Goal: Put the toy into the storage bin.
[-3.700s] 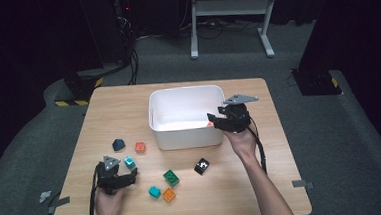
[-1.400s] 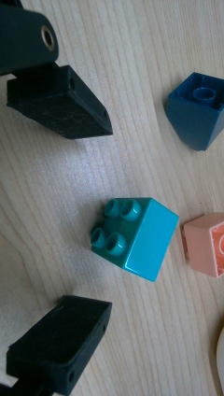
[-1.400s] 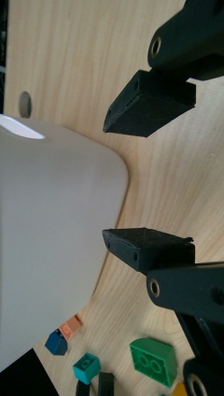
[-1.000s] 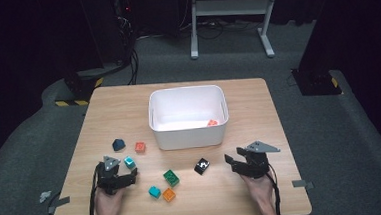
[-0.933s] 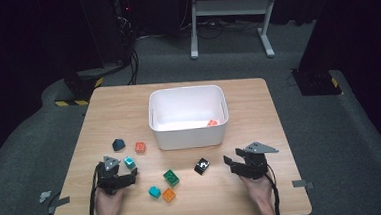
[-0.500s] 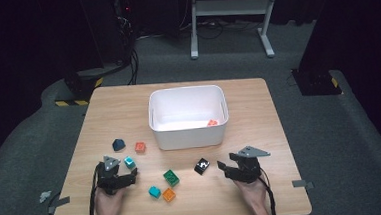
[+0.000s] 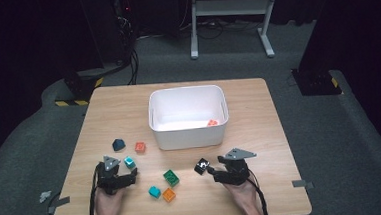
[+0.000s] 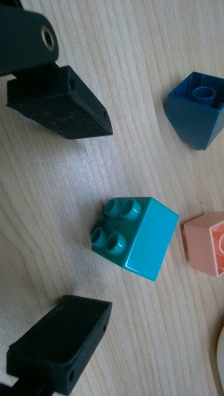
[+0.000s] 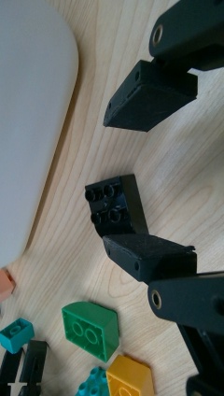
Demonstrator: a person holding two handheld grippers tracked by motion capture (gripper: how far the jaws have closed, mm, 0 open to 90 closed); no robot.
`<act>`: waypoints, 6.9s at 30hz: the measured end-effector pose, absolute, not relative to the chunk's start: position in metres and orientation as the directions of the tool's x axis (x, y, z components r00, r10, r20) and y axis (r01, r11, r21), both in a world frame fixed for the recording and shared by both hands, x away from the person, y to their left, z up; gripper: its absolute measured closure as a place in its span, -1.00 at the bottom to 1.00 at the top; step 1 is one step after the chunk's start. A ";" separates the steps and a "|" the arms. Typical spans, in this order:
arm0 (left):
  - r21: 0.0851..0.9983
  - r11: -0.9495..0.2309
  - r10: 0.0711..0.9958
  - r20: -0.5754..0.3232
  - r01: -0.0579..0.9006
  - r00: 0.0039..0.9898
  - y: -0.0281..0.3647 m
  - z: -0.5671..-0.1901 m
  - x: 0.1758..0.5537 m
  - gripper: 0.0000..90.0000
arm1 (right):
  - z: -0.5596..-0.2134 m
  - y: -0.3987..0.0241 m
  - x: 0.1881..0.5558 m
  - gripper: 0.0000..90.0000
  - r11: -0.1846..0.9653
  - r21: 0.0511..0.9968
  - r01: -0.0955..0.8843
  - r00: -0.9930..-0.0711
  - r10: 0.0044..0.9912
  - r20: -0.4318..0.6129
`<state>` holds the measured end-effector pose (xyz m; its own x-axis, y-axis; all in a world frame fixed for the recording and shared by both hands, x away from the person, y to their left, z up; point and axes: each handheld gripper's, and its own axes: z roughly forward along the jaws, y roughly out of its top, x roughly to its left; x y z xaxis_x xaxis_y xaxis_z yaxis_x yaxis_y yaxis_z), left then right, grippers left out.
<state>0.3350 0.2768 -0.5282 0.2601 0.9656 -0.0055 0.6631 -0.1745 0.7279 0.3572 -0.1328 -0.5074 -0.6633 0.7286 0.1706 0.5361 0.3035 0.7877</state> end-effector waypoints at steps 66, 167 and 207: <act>0.730 -0.170 0.966 -0.008 0.662 0.258 0.277 -0.528 0.335 -0.70 | -0.521 -0.086 0.365 -0.02 0.474 0.749 0.462 -0.711 0.703 -0.006; 0.730 -0.169 0.966 -0.009 0.662 0.257 0.277 -0.528 0.335 -0.70 | -0.389 -0.142 0.378 -0.04 0.343 0.848 0.404 -0.697 0.715 0.043; 0.728 -0.171 0.966 -0.008 0.664 0.257 0.277 -0.528 0.335 -0.69 | -0.375 -0.119 0.454 -0.04 0.331 0.817 0.473 -0.627 0.778 0.048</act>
<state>0.3349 0.2768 -0.5282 0.2569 0.9664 -0.0075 0.6635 -0.1707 0.7284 0.4543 -0.1191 -0.3754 -0.6269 0.7776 0.0484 0.4732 0.3307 0.8165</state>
